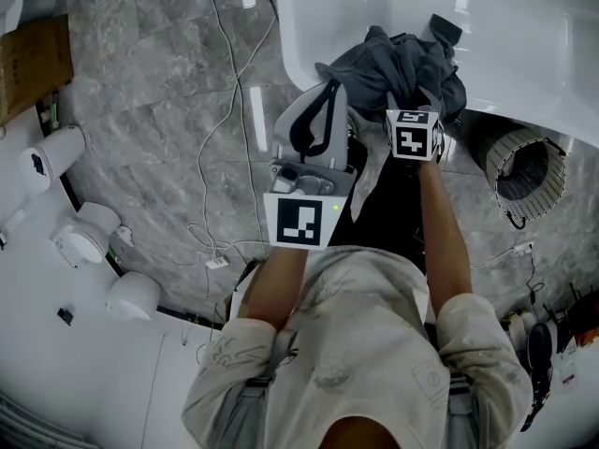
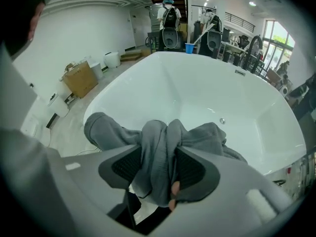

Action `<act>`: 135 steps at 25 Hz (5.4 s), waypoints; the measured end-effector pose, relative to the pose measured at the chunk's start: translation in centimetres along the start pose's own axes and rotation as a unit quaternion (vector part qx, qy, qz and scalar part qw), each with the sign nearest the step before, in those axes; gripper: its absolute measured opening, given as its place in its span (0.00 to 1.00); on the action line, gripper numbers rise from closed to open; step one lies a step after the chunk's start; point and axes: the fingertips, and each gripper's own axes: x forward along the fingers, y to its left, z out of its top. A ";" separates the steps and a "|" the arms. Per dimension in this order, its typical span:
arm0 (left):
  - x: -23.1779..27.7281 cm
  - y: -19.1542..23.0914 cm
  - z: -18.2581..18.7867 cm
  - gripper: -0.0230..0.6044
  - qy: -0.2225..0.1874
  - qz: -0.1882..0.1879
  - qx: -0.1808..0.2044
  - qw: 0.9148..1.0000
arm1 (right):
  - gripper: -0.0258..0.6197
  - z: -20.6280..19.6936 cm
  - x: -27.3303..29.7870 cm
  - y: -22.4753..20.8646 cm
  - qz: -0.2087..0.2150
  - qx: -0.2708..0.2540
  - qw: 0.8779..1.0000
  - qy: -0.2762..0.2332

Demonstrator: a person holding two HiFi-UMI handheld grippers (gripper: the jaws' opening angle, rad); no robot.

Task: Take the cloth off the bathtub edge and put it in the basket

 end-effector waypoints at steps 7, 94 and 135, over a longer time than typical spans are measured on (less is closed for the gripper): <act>-0.1 0.2 0.3 0.03 0.000 0.004 0.002 1.000 | 0.24 0.1 0.0 0.1 -0.002 0.005 1.000 -0.011; -4.1 -12.0 29.4 0.03 -0.232 -0.072 0.081 0.967 | 0.21 23.3 -56.2 -8.1 -0.150 -0.007 0.801 -0.580; 4.9 -58.8 23.9 0.03 -0.179 -0.444 0.067 0.875 | 0.22 -11.3 -70.9 -42.2 -0.487 0.218 0.708 -0.462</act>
